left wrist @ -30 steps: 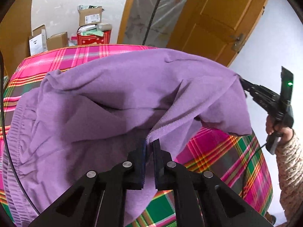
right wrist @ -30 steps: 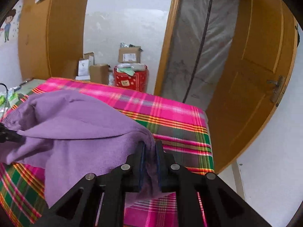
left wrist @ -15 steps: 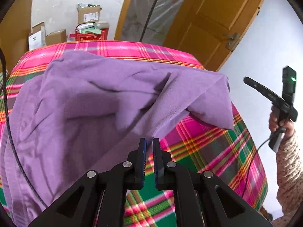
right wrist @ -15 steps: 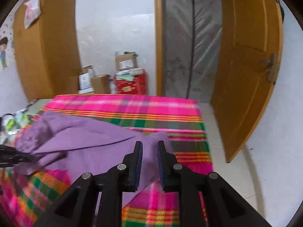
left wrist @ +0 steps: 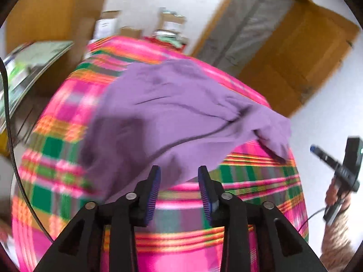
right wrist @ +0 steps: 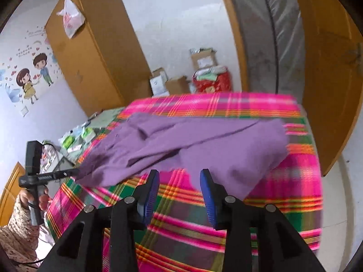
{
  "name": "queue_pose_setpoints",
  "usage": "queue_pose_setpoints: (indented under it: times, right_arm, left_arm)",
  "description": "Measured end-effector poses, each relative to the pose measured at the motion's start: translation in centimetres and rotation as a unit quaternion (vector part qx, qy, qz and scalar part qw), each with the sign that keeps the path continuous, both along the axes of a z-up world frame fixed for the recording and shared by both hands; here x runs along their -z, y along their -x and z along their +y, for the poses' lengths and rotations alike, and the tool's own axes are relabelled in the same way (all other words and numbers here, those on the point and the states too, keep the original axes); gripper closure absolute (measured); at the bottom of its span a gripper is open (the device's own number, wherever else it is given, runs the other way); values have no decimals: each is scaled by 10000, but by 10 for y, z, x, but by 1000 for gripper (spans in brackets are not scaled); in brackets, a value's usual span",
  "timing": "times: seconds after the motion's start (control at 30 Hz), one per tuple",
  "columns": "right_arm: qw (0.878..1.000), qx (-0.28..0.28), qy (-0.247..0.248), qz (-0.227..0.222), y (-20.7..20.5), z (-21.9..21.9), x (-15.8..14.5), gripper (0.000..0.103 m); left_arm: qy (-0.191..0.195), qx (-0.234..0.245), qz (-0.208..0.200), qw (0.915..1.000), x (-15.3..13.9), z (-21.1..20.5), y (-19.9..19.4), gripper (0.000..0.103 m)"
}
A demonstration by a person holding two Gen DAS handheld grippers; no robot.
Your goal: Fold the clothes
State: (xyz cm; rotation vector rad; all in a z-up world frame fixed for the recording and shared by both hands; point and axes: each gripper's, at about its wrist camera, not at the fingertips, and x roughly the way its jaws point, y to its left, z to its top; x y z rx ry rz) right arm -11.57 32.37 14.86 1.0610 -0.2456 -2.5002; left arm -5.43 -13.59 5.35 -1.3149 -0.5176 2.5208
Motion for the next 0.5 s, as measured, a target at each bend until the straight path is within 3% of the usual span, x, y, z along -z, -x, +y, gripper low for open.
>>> queue_pose_setpoints:
  times: [0.13, 0.23, 0.33, 0.5]
  right_arm:
    - [9988, -55, 390, -286, 13, -23, 32, 65]
    - [9957, 83, 726, -576, 27, -33, 57, 64]
    - [9913, 179, 945, -895, 38, -38, 79, 61]
    - [9834, 285, 1562, -876, 50, -39, 91, 60]
  left_arm:
    - [-327, -699, -172, 9969, 17, -38, -16, 56]
    - [-668, -1132, -371, 9906, 35, -58, -23, 55]
    - [-843, -1313, -610, 9859, 55, -65, -27, 55]
    - [-1160, -1543, -489, 9800, 62, -63, -23, 55]
